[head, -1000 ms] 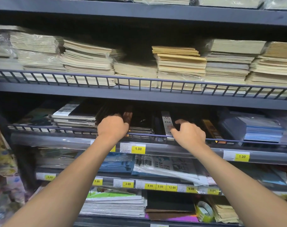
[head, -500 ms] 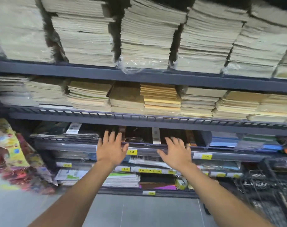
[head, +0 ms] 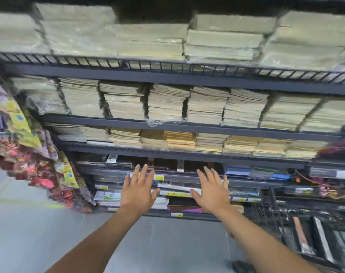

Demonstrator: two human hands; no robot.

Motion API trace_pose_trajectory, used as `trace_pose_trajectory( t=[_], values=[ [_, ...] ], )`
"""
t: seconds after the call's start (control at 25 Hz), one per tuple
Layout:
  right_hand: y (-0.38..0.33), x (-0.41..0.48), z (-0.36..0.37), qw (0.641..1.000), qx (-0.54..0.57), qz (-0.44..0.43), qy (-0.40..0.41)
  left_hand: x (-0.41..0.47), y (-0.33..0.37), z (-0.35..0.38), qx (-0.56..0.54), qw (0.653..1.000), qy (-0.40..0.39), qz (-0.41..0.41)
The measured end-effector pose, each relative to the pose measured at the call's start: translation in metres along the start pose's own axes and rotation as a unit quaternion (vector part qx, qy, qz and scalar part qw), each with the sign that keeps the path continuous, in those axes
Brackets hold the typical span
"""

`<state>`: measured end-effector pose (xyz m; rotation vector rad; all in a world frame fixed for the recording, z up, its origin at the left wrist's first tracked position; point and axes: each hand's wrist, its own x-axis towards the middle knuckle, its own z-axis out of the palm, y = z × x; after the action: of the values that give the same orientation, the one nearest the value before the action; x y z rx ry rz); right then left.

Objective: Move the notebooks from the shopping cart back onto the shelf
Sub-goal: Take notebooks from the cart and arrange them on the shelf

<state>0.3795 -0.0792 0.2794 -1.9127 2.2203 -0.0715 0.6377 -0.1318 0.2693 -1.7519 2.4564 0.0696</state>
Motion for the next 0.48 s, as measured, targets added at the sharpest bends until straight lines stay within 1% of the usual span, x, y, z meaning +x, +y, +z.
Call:
trace_pose_trajectory(
  t=[0.08,0.2,0.32,0.48],
  values=[
    [-0.001,-0.028,-0.025,0.999,-0.014,-0.004,0.033,-0.019,0.004,-0.021,0.017,0.999,0.035,0.018],
    [-0.001,-0.07,-0.054,0.996,-0.034,-0.007,0.08,-0.045,0.006,-0.05,0.014,0.992,0.112,0.049],
    [0.002,-0.114,-0.079,0.992,-0.051,0.012,0.119,-0.07,0.011,-0.073,0.006,0.984,0.157,0.081],
    [0.014,-0.172,-0.107,0.976,-0.089,0.027,0.196,-0.104,0.027,-0.103,-0.005,0.971,0.207,0.122]
  ],
)
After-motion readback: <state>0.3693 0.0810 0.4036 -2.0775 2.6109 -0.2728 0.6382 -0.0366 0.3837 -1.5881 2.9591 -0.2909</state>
